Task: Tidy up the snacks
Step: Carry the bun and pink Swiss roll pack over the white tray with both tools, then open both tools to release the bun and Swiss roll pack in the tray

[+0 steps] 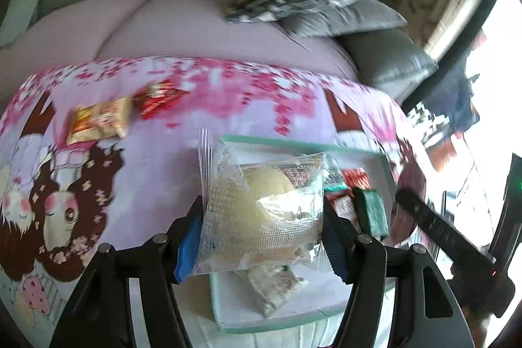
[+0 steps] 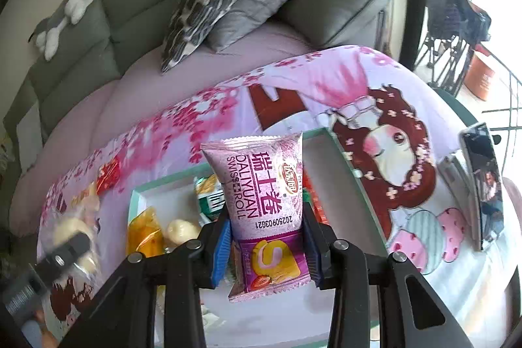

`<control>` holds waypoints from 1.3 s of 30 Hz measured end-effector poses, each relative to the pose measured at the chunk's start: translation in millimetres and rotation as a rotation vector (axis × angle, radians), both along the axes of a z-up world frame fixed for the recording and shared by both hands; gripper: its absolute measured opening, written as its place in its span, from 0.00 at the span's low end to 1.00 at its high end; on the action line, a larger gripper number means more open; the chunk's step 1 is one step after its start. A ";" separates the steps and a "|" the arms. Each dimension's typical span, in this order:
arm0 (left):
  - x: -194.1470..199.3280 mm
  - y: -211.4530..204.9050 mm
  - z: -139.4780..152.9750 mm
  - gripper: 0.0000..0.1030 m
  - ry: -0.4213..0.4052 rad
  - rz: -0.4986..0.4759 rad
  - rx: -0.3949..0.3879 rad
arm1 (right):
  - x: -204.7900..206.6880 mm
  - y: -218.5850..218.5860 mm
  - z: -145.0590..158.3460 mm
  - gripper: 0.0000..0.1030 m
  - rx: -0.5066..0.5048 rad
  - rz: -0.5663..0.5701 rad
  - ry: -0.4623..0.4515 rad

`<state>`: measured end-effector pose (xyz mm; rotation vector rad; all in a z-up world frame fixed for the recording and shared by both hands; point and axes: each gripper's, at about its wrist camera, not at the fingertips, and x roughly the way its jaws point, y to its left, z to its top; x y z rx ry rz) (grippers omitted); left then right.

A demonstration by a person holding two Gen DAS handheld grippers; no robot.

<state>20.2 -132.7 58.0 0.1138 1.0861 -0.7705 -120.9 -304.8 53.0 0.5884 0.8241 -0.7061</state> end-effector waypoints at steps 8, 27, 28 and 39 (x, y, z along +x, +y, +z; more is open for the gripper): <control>-27.2 -33.2 -13.2 0.65 -0.012 -0.096 0.053 | -8.0 -6.9 -2.0 0.40 0.013 -0.015 0.003; -34.3 -45.6 -34.4 0.65 0.001 -0.131 0.115 | 14.4 4.7 -26.7 0.41 0.064 0.067 0.062; -34.8 -46.0 -34.9 0.66 0.001 -0.132 0.116 | 14.9 5.0 -27.4 0.41 0.065 0.069 0.065; -34.0 -48.1 -38.0 0.66 0.015 -0.131 0.129 | 18.6 7.1 -30.0 0.41 0.068 0.080 0.079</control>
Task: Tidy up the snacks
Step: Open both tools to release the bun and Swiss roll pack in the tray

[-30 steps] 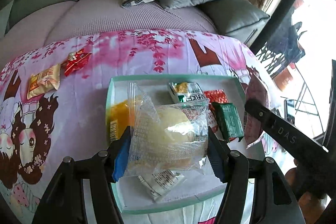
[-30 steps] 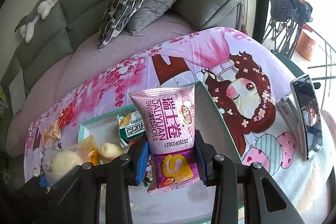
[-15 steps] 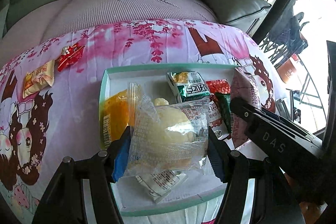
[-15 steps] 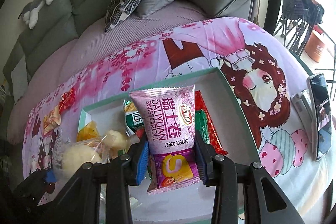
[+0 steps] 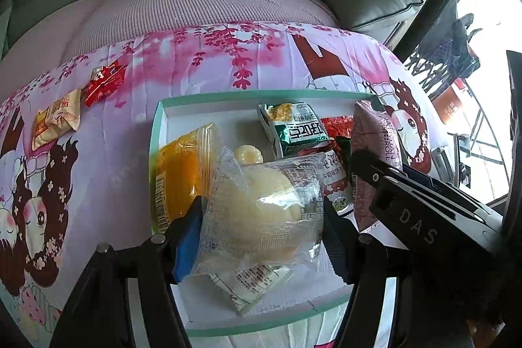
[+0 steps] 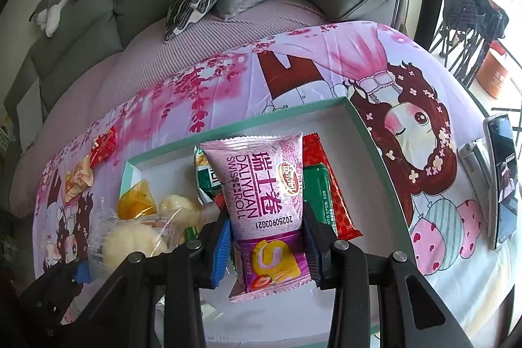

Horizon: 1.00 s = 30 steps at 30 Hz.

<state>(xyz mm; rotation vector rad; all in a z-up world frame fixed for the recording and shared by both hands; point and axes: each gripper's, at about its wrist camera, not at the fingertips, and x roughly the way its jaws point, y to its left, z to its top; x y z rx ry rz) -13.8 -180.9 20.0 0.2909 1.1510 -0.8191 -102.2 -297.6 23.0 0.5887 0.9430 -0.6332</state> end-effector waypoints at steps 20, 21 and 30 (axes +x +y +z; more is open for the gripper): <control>1.1 -0.3 -2.4 0.77 0.002 -0.001 0.021 | -0.4 -2.8 -7.4 0.63 0.034 -0.021 0.016; 1.4 0.4 -1.7 0.79 0.002 0.000 0.018 | -0.8 -2.7 -6.6 0.64 0.029 -0.024 0.015; 5.4 4.9 3.7 0.88 -0.018 0.019 0.013 | -6.6 -8.6 -4.1 0.69 0.020 -0.067 0.007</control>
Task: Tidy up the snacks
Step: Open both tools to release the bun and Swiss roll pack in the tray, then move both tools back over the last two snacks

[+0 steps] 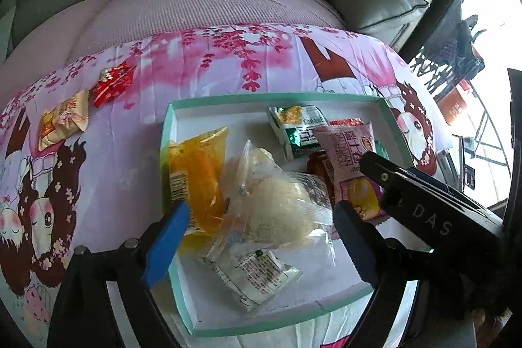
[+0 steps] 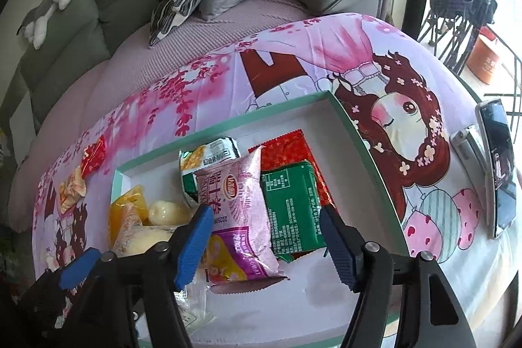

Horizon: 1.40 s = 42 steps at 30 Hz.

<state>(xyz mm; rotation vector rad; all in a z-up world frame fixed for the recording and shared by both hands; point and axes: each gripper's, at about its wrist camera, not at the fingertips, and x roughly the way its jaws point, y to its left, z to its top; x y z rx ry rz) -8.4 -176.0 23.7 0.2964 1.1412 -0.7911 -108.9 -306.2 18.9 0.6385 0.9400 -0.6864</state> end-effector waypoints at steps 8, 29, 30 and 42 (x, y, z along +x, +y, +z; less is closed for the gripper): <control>15.2 13.8 6.1 0.88 -0.028 0.071 0.004 | -3.2 -2.6 1.9 0.69 0.000 -0.017 -0.014; 58.2 58.8 9.5 0.89 -0.048 0.352 0.006 | 10.7 12.5 3.4 0.91 -0.028 0.064 -0.008; 59.7 60.6 9.2 0.91 -0.051 0.360 0.009 | 11.3 13.2 3.5 0.97 -0.035 0.066 -0.008; 79.7 83.6 9.8 0.99 -0.069 0.436 -0.025 | 15.2 17.5 3.7 1.00 -0.065 0.099 -0.023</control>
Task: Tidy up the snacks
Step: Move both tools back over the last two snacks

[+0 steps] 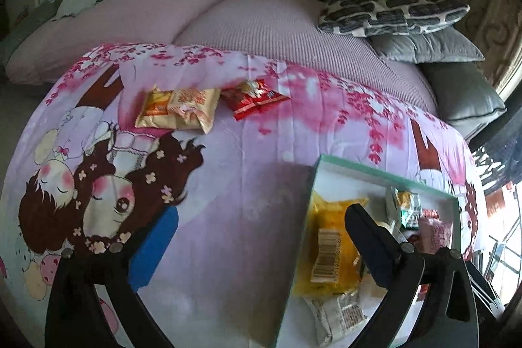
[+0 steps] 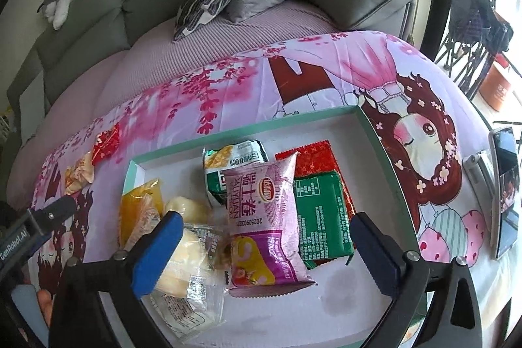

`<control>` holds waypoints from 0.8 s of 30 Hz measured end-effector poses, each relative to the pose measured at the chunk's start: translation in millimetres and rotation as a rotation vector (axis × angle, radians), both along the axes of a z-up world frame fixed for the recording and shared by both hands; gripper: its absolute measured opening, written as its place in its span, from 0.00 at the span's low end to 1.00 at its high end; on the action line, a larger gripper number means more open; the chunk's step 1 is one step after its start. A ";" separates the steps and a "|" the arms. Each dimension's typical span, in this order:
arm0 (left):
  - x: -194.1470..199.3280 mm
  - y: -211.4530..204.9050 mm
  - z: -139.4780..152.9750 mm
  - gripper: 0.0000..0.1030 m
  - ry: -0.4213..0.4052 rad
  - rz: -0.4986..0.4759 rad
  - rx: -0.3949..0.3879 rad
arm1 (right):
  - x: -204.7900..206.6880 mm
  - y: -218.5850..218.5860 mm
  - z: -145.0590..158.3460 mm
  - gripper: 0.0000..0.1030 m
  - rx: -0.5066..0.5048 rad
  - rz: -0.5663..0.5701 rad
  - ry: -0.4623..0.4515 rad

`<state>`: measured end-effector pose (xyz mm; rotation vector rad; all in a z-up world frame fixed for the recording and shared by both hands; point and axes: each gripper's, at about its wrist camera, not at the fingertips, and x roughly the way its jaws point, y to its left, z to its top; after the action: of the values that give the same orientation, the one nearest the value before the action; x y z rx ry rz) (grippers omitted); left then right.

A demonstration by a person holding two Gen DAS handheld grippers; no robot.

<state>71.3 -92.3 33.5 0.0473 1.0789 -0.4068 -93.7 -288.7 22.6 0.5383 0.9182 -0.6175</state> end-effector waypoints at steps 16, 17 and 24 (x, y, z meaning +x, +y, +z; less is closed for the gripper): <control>96.9 88.1 -3.6 1.00 0.001 0.212 -0.053 | 54.3 24.4 39.6 1.00 0.006 0.120 -0.143; 106.0 90.7 -4.5 1.00 0.013 0.208 -0.062 | 70.3 27.3 45.2 1.00 0.013 0.155 -0.145; 166.7 81.1 -30.3 1.00 0.113 0.133 0.003 | 194.6 39.1 41.3 1.00 0.129 0.310 -0.067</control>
<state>238.0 -11.3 3.2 -0.0457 1.1872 -0.2905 101.0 -249.7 63.9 0.5153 0.9588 -0.2606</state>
